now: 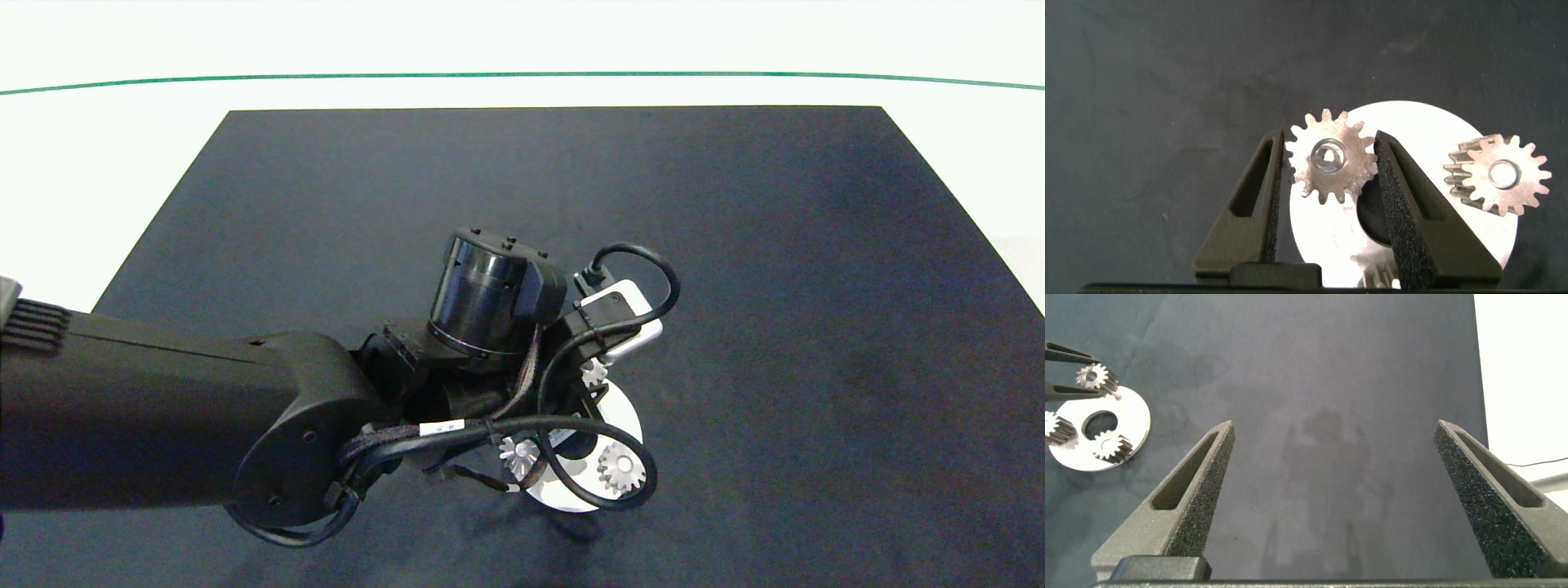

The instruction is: Install three planetary gears onto the carrier pins

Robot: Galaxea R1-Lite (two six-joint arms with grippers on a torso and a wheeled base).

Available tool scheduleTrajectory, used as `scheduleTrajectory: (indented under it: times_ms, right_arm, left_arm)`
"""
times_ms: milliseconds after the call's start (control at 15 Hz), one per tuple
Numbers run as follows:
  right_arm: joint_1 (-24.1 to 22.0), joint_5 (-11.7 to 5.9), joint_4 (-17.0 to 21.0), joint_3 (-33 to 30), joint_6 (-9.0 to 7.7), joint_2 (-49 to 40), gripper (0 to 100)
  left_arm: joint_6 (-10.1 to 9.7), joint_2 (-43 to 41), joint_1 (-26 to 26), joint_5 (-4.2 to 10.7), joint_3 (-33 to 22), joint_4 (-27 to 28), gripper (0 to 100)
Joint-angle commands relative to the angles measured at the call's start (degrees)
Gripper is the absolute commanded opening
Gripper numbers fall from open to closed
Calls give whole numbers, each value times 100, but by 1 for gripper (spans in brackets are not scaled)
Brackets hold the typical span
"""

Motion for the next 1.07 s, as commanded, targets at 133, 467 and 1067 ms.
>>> scheduleTrajectory:
  times_ms: [133,467,1067]
  right_arm:
    - [1,-15,9,1,-5,-2,100]
    - [10,-15,9,1,-5,-2,100]
    - [10,-15,9,1,4,-2,100]
  left_arm:
    - [26,77,20,6,3,-12,0]
    - [26,121,64,6,12,-20,0]
    - [17,191,90,-2,20,-64,0]
